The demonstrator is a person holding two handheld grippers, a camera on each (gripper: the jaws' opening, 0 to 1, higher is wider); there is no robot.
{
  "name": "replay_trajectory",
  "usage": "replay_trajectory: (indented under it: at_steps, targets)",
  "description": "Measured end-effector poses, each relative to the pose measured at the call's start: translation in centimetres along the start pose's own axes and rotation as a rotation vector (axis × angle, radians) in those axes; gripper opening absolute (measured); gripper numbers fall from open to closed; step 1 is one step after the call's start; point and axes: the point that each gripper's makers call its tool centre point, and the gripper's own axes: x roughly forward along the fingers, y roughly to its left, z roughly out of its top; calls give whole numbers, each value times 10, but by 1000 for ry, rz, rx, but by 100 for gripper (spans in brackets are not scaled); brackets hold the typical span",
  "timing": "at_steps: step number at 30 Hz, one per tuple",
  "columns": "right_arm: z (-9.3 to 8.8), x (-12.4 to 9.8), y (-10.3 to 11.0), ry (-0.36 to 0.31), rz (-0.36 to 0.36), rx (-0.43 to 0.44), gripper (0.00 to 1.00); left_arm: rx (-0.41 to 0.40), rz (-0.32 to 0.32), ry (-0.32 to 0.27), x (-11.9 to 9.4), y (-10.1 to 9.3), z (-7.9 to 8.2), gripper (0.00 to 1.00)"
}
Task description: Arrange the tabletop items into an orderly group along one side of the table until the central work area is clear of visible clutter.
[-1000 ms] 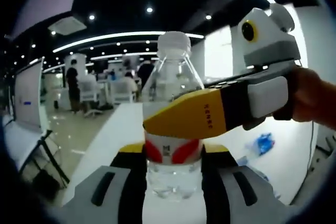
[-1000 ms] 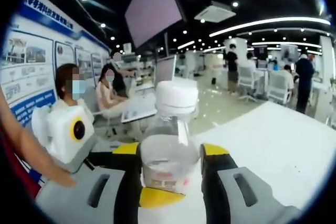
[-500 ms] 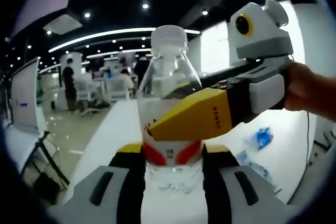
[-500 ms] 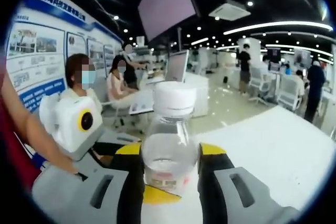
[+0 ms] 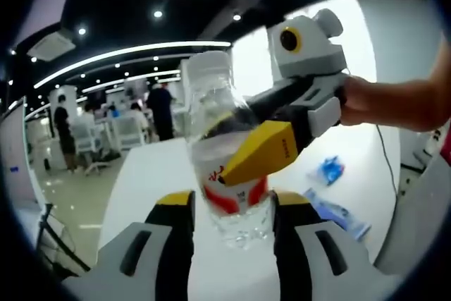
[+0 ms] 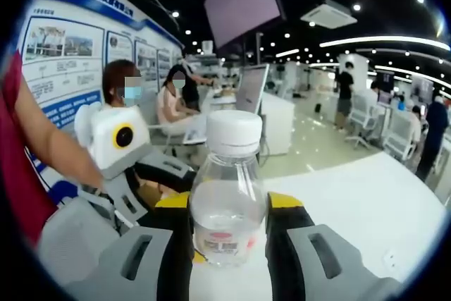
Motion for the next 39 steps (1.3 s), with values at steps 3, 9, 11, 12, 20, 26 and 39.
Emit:
replay_trajectory:
  at_steps: [3, 9, 11, 12, 20, 26, 39]
  targets:
    - [-6, 1, -8, 4, 2, -2, 38, -3, 8, 19, -4, 5, -8, 38]
    - [-21, 7, -24, -13, 35, -28, 38, -33, 11, 54, -6, 13, -26, 36]
    - [-27, 11, -30, -21, 40, -22, 38, -42, 13, 65, -6, 15, -31, 35]
    - [-31, 15, -34, -21, 44, -19, 38, -49, 14, 65, -6, 16, -32, 35]
    - [-69, 41, -49, 4, 83, -12, 38, -129, 12, 48, -3, 13, -44, 35]
    - [-87, 52, -53, -20, 117, 4, 38, -144, -10, 75, 4, 5, -55, 38]
    - [-119, 57, -48, -23, 165, -20, 38, -157, -37, 109, 11, -7, -67, 38]
